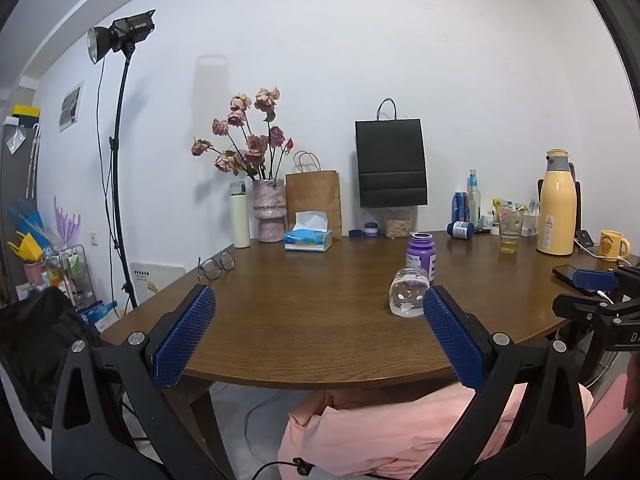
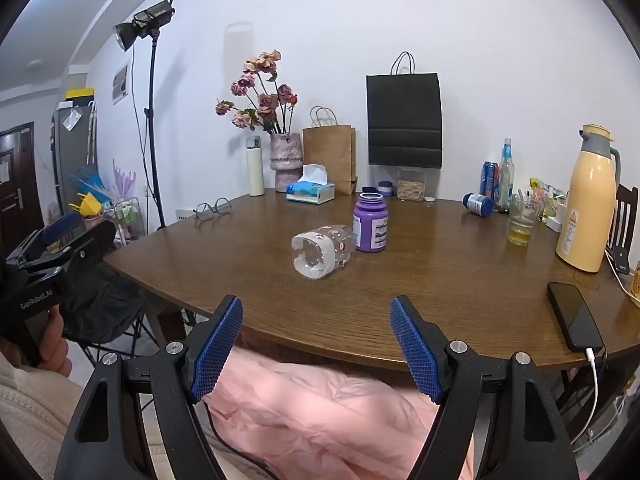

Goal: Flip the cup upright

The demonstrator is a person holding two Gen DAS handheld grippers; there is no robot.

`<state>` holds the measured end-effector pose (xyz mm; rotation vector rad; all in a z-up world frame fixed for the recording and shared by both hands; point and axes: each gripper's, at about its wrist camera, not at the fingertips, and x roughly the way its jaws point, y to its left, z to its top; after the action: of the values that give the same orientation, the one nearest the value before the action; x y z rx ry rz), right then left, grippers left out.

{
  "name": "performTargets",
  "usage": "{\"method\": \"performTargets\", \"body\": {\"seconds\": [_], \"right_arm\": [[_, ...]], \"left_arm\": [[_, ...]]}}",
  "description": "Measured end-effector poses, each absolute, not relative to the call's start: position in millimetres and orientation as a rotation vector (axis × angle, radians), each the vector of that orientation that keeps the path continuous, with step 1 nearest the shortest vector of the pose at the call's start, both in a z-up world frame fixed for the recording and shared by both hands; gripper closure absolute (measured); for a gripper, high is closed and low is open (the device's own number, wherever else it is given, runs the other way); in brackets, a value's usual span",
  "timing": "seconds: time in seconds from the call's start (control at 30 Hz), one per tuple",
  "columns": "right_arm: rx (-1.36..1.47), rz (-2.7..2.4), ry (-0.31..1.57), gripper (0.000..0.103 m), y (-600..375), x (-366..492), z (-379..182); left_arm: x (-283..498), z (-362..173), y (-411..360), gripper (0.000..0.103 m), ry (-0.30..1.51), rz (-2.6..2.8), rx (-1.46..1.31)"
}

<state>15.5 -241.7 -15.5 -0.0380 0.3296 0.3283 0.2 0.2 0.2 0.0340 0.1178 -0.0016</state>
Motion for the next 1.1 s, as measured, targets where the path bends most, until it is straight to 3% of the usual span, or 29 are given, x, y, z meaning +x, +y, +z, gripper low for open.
{"method": "performTargets", "body": {"seconds": [1.1], "right_arm": [[-0.047,0.326,0.341,0.022,-243.4,13.3,-12.7]], "left_arm": [[0.3,0.1,0.2,0.000,0.116,-0.001,0.041]]}}
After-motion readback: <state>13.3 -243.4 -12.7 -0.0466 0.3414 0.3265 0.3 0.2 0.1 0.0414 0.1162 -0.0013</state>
